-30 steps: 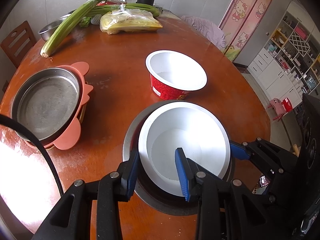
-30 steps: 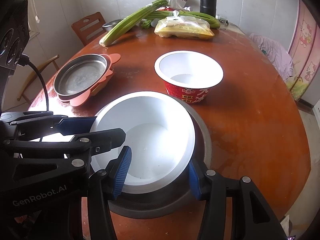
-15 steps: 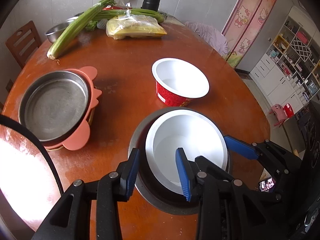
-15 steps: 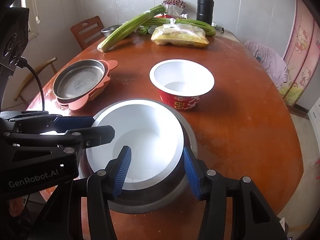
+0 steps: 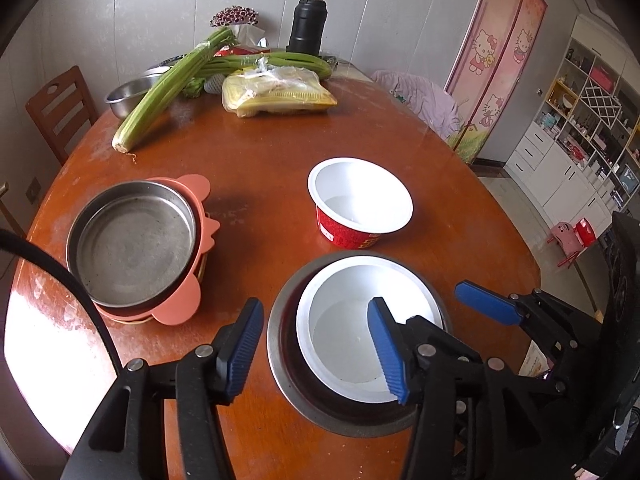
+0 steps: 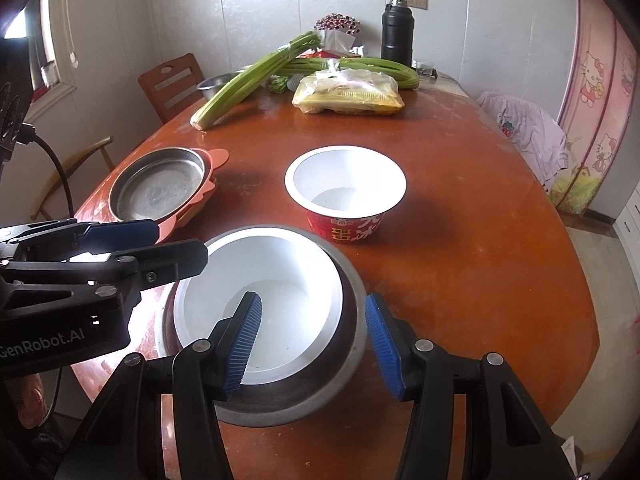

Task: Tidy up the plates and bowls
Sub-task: 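Open the left tool and withdraw from the white bowl, then move the left tool to the rim of the red-printed paper bowl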

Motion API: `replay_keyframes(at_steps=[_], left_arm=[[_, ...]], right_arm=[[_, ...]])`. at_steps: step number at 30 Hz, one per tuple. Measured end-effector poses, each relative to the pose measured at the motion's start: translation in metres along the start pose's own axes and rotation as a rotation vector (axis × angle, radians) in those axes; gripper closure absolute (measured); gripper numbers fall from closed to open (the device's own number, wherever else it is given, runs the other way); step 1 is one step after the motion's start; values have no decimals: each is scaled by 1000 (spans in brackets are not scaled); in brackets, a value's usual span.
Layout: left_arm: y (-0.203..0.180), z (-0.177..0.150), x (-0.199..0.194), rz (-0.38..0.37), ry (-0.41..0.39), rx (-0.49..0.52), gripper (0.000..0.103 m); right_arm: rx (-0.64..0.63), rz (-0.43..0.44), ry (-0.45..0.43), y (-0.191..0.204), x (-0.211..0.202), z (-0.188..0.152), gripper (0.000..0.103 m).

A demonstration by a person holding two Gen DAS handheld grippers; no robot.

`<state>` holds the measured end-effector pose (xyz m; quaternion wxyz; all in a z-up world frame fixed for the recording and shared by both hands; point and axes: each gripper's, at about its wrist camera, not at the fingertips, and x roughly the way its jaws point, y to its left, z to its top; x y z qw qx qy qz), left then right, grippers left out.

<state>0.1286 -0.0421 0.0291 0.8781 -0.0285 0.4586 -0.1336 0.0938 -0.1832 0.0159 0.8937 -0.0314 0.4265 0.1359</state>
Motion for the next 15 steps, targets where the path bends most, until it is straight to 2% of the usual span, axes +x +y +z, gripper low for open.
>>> replay_keyframes(at_steps=[15], left_arm=[[-5,29,7,27,-36,30,42]], right_arm=[[80,-26,-9,-35,5,22,45]])
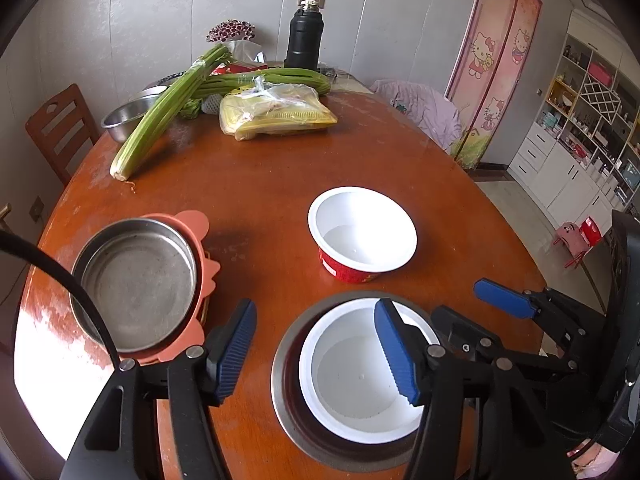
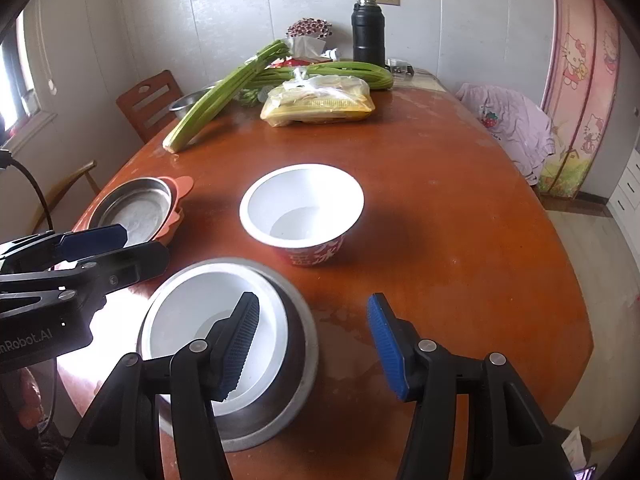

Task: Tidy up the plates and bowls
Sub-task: 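Move the left tool to the rim of the red-printed paper bowl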

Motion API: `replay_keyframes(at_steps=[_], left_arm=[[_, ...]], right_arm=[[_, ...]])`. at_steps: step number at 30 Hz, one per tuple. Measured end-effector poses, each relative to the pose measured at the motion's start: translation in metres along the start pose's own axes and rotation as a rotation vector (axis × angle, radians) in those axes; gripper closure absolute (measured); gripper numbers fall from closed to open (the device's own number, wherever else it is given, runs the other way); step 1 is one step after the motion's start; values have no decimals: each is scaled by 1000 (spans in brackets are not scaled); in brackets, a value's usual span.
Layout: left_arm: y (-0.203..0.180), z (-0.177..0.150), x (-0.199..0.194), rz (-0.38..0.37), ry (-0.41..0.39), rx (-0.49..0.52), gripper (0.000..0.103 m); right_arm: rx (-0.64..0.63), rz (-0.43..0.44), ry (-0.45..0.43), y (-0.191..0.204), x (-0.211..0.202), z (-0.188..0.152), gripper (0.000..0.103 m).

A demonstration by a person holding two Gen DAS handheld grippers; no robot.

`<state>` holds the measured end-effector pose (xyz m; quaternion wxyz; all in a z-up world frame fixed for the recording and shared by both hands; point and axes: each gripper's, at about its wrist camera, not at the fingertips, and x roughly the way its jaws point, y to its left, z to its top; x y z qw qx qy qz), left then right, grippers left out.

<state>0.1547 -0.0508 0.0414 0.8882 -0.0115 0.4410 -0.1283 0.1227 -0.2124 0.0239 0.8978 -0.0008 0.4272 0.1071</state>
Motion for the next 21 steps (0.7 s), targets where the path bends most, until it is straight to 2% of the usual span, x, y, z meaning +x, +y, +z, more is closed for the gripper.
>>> replay_keyframes(at_steps=[7,21], left_arm=[[-2,23,11,1,-6,23,41],[-3,53,59,-10,56,43,41]], right_arm=[[30,-16,-10,-14,5,19,45],[73,-9,39,-35,36,47,45]])
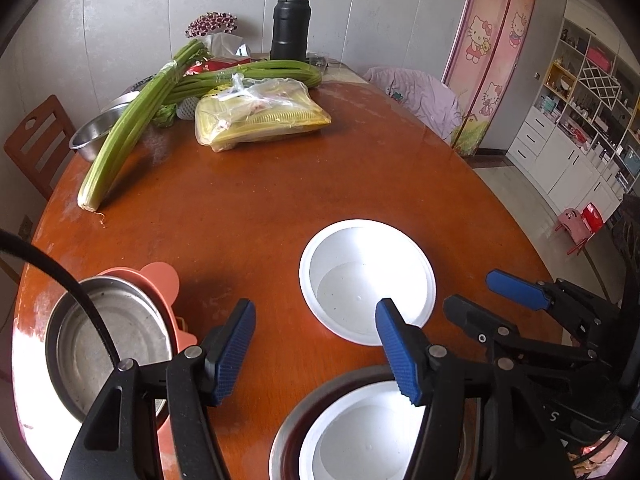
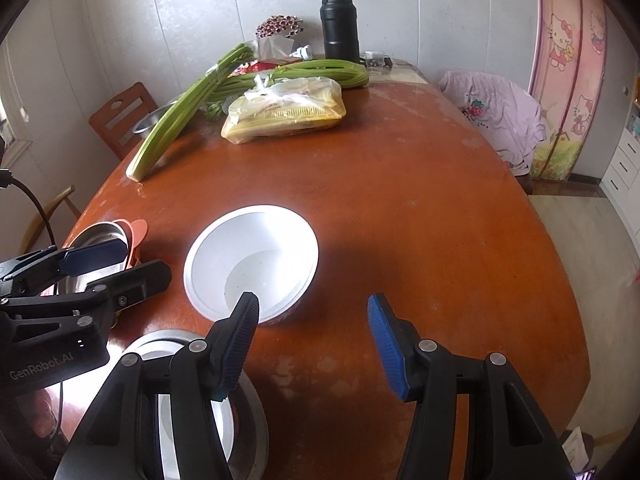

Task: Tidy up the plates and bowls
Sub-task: 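Move the left tool to the rim of the red-printed paper bowl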

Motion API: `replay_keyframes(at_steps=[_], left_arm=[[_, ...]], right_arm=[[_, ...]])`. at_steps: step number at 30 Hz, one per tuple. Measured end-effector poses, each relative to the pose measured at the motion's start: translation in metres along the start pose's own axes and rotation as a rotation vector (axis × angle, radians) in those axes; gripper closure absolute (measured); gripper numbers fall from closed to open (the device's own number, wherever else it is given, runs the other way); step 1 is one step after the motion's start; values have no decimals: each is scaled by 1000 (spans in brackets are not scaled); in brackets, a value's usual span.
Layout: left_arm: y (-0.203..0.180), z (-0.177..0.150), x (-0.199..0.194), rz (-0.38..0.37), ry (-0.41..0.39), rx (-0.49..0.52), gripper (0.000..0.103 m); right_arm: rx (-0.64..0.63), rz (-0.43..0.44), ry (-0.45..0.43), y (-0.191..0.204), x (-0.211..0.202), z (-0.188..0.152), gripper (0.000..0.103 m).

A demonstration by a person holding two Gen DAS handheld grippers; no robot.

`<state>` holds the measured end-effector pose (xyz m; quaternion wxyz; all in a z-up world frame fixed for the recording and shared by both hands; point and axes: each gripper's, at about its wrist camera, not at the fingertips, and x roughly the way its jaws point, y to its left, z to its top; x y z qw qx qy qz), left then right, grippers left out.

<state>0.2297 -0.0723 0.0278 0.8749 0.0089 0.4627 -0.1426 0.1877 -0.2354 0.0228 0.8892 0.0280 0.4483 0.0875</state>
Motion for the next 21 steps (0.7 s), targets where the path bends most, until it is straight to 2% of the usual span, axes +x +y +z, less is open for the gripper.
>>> replay_keyframes(at_steps=[12,21], left_arm=[[7,15,36,-12,56,-31,41],[9,15,58,7,102,-43,41]], right_arm=[[27,71,77,-9,30,12,45],[14,75,126,-9,47,14,44]])
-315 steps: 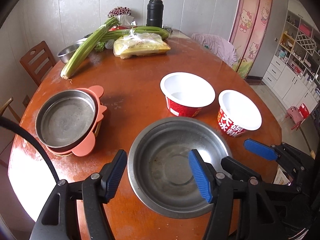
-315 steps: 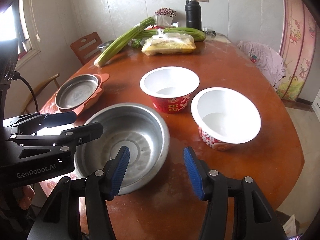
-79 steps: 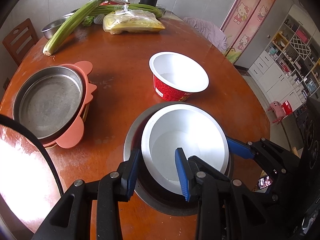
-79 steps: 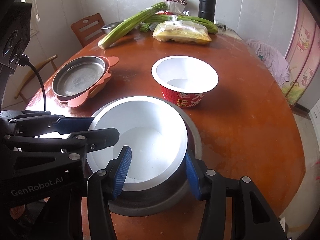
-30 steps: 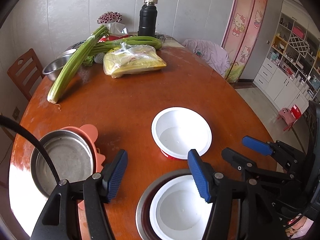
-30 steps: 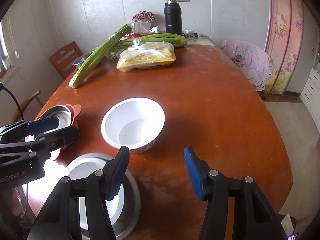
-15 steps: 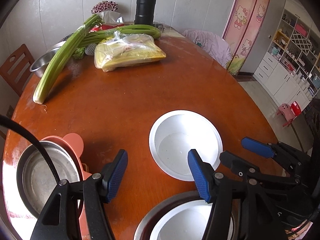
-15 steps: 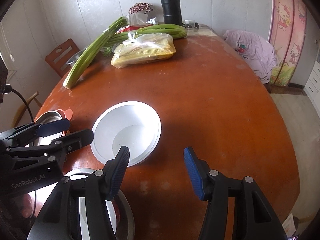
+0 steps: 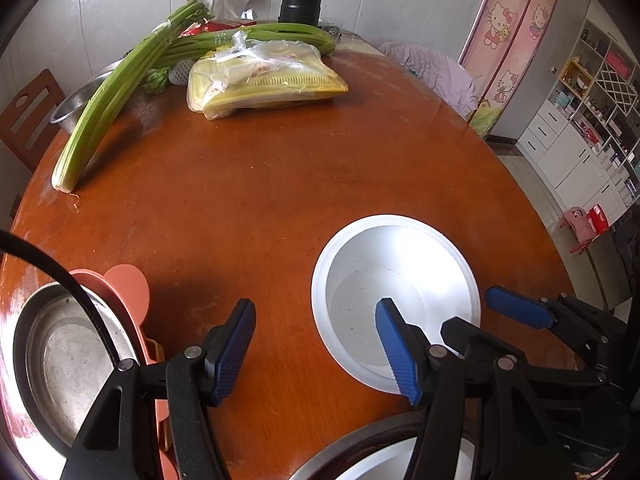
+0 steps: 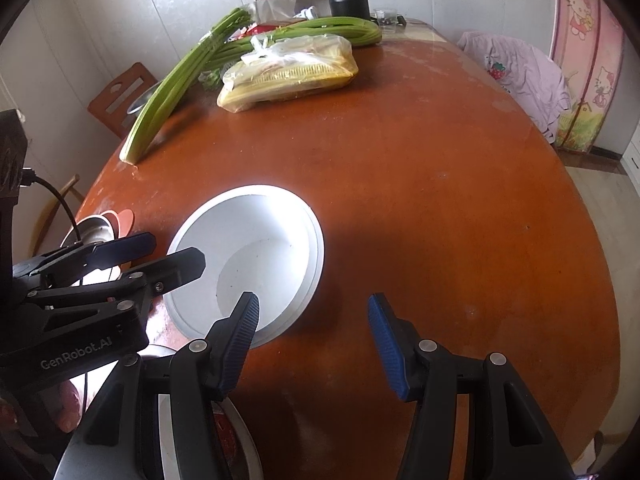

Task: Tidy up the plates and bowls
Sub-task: 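Move the left tool to the rim of the red-printed paper bowl, then close the left tool on the red-printed bowl's rim and lift it, then lower the red-printed bowl into the white bowl inside the steel bowl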

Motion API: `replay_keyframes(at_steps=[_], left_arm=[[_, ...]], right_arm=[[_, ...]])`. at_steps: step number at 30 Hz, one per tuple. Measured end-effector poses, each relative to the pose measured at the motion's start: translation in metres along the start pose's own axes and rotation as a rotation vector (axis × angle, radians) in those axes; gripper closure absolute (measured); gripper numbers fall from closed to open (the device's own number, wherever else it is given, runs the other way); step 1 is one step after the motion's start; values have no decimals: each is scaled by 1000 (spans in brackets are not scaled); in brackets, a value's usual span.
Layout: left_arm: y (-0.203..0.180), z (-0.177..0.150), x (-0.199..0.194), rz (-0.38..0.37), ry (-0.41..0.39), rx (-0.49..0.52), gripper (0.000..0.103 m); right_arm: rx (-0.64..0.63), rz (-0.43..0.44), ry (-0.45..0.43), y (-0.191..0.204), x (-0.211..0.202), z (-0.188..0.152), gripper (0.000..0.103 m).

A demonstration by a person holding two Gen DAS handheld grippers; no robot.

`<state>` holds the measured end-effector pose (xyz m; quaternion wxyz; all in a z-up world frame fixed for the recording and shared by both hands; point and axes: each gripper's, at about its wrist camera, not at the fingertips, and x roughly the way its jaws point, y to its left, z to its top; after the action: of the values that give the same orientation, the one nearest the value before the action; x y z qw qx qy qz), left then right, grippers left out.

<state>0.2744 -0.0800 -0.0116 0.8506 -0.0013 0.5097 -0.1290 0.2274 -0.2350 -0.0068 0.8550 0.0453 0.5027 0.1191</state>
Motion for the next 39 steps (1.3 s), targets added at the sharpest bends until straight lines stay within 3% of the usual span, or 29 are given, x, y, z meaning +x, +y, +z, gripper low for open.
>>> replay_keyframes(at_steps=[5,11,19,39], left_arm=[[1,2,9,3,27,-9,41],[1,1,13,-20,43,-2,46],[-5,-2,11,-84,59,21,71],[-10,-16,-47,-62,-43,36,71]], right_arm=[[-30,14,4,4,3,2,46],[-42,48,8,8,5,1,56],[-67,68,-5,17,0,-1,68],[-114,77,-108,38,-47,-14,70]])
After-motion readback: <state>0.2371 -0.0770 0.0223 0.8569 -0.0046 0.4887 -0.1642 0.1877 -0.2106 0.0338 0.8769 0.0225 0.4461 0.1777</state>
